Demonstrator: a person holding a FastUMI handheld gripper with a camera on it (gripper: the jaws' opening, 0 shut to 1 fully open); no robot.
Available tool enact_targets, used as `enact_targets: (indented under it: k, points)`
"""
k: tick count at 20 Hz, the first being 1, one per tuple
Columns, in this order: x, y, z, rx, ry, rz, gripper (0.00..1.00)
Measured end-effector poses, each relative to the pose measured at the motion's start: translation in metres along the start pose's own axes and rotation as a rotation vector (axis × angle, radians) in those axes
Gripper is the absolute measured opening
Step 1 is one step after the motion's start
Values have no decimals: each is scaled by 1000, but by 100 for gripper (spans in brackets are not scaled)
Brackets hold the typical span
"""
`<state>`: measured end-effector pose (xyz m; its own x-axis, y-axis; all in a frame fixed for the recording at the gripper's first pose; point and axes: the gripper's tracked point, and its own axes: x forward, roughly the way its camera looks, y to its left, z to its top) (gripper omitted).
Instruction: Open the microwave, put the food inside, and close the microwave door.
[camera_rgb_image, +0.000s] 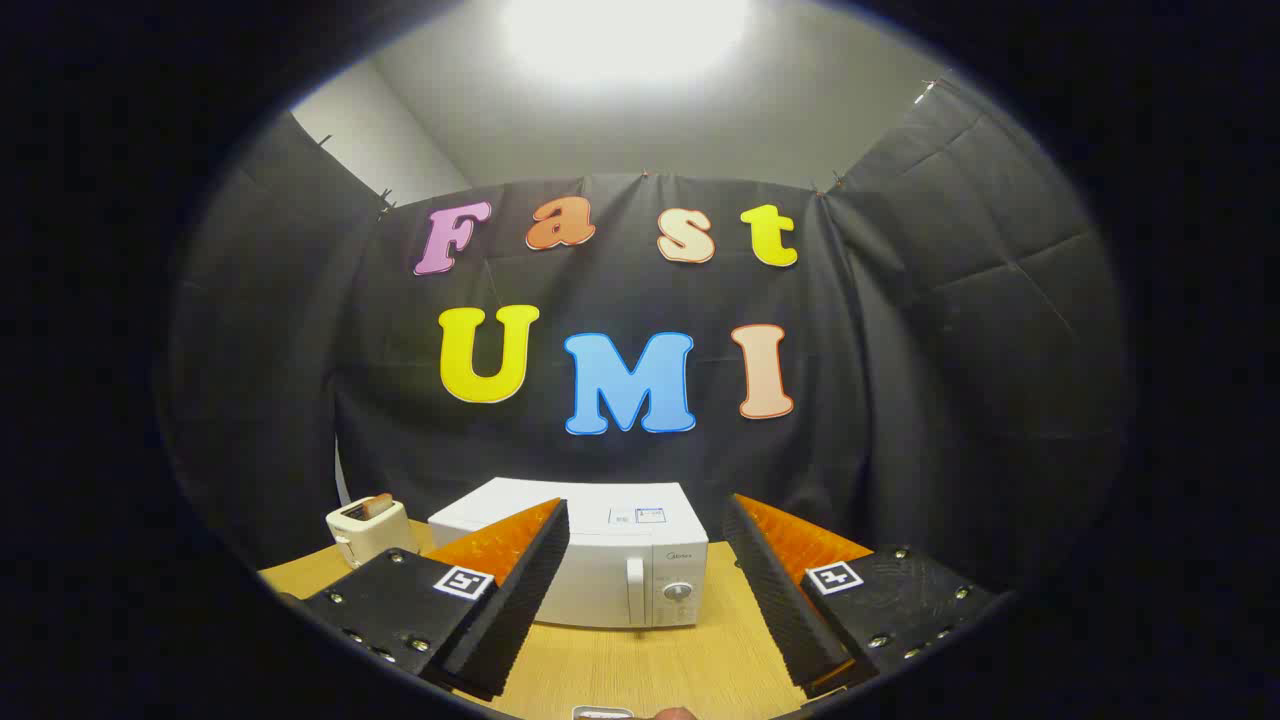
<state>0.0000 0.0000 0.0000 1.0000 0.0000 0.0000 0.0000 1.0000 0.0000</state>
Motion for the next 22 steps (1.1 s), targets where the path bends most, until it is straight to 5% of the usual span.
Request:
enact_targets:
  k: [22]
  points:
    - [21,2,0,19,-21,1,98]
